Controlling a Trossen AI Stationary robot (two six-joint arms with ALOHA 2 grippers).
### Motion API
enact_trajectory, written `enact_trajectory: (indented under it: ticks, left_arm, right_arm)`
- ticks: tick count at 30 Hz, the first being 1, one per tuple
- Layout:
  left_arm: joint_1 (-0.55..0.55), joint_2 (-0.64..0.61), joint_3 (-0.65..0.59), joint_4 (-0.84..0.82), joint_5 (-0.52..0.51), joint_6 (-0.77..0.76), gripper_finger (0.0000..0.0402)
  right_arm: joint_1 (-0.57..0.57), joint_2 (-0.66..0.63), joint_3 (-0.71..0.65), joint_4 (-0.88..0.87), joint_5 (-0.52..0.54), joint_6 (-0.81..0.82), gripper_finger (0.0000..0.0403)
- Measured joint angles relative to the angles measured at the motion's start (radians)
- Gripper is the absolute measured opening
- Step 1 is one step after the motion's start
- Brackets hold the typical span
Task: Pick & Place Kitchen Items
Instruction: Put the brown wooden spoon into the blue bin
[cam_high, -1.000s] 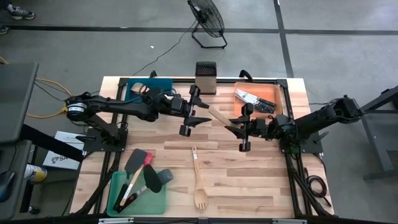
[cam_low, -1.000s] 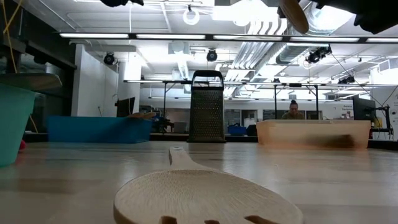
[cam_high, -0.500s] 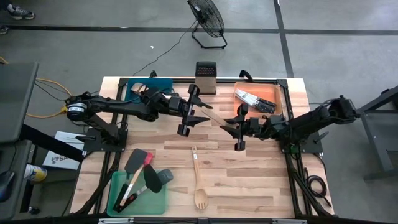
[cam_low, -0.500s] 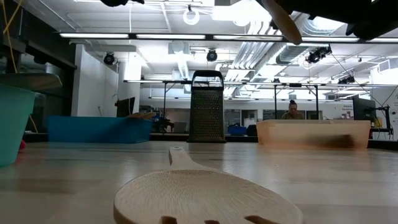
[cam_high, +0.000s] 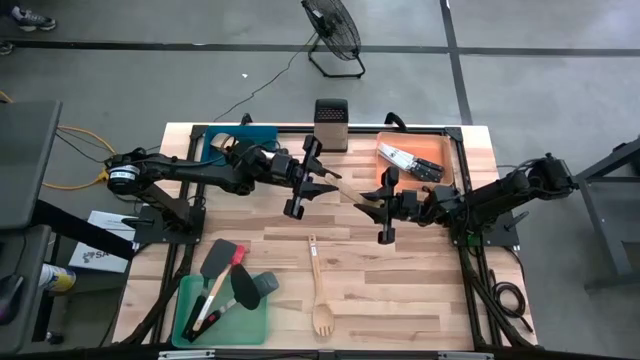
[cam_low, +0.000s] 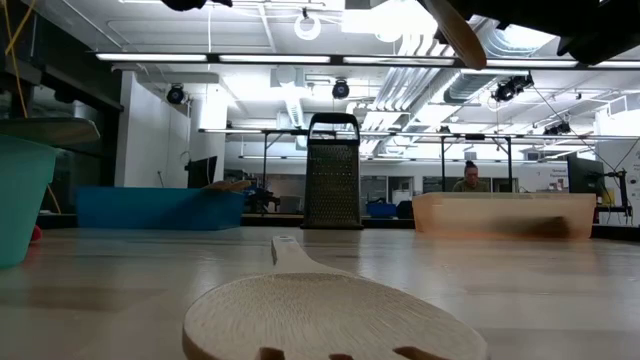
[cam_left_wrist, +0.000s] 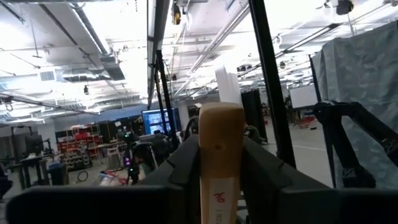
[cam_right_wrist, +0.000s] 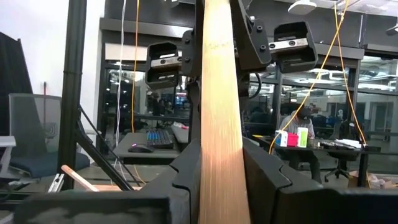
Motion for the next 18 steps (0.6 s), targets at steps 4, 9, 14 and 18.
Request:
enact_trajectory:
  ticks: [4,9,14,18]
  left_arm:
    - [0.0,0.0,0.0,0.0,0.001,0.001,0.0079]
    - [0.0,0.0,0.0,-0.004,0.014,0.012,0.0079]
    - [0.0,0.0,0.0,-0.001,0.013,0.038,0.0079]
    - [0.0,0.0,0.0,-0.006,0.013,0.054,0.0079]
  right_arm:
    - [0.0,0.0,0.0,-0.004,0.003,-0.001,0.0075]
    - [0.001,0.0,0.0,-0.006,0.022,-0.002,0.0075]
    - [0.0,0.0,0.0,-0.006,0.047,0.022,0.0156]
    - [0.0,-0.001,0.0,-0.006,0.041,0.058,0.0232]
